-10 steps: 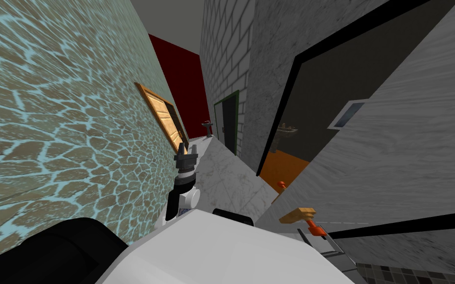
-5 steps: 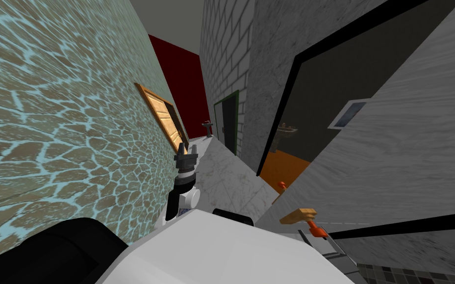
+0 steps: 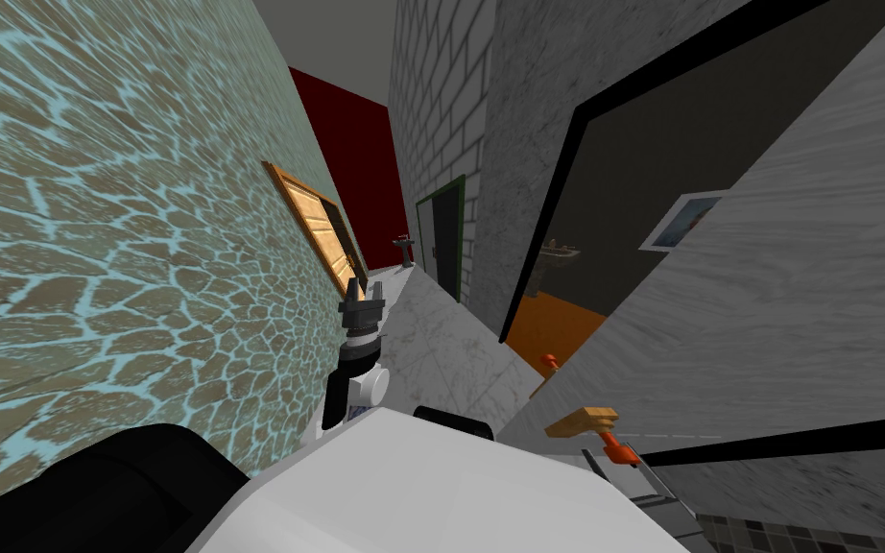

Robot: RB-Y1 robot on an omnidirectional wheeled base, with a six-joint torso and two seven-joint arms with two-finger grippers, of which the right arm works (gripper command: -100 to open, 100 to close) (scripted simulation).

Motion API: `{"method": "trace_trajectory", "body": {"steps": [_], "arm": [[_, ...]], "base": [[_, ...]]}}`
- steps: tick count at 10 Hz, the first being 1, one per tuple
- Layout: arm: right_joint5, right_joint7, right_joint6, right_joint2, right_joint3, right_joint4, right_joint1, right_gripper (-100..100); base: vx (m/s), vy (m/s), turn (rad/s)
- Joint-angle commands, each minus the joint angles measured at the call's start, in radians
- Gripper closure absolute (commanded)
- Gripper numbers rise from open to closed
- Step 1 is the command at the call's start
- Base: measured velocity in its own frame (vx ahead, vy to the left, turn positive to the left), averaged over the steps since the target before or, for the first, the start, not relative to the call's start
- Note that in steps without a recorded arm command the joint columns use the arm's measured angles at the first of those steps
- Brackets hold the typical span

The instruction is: Pull the door open

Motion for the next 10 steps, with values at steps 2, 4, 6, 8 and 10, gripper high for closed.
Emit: {"method": "trace_trajectory", "body": {"steps": [2, 4, 6, 8, 10], "arm": [[0.003, -0.017, -0.034, 0.006, 0.007, 0.04, -0.006, 100], [0.005, -0.034, -0.066, 0.008, 0.012, 0.077, -0.008, 100], [0.007, -0.051, -0.096, 0.01, 0.018, 0.112, -0.011, 100], [0.009, -0.069, -0.13, 0.012, 0.024, 0.151, -0.013, 100], [0.011, -0.088, -0.167, 0.014, 0.03, 0.193, -0.014, 100]], "base": [[0.027, -0.007, 0.03], [0.045, 0.018, 0.076], [0.05, 0.023, 0.072], [0.036, 0.025, 0.073], [0.023, 0.017, 0.069]]}}
